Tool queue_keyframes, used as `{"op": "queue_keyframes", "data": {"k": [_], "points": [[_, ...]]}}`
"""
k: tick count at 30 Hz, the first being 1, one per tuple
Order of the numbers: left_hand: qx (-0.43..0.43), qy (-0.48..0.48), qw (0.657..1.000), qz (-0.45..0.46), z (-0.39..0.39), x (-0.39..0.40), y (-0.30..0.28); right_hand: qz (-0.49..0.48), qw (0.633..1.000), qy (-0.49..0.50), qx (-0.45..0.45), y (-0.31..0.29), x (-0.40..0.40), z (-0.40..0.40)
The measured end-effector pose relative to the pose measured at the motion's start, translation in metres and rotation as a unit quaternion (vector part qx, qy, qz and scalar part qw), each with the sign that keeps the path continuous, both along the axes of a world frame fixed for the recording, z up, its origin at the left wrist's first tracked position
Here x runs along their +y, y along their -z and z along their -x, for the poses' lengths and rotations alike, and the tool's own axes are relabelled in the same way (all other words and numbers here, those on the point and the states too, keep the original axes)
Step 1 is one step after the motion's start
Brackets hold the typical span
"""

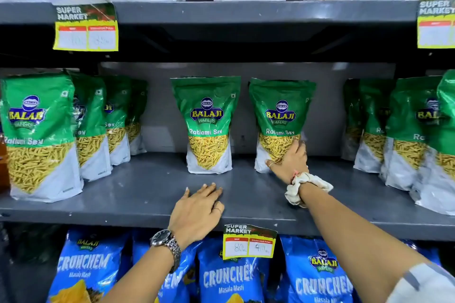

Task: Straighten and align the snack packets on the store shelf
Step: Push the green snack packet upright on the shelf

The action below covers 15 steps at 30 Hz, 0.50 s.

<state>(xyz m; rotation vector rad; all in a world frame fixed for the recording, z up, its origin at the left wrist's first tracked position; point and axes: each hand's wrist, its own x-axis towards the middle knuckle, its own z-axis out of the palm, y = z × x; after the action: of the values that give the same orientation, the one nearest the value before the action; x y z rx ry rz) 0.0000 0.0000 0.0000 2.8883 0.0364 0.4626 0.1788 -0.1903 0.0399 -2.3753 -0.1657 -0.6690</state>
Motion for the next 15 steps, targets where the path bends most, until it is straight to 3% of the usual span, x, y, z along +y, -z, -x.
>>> {"op": "queue_keyframes", "data": {"k": [11,15], "points": [[-0.016,-0.004,1.0,-0.015,-0.005,0.002,0.005,-0.132,0.99,0.001,0.053,-0.008,0.01,-0.029],[-0.021,-0.002,1.0,-0.019,-0.004,0.002,0.005,-0.139,0.989,0.003,0.051,-0.009,0.009,-0.027]]}}
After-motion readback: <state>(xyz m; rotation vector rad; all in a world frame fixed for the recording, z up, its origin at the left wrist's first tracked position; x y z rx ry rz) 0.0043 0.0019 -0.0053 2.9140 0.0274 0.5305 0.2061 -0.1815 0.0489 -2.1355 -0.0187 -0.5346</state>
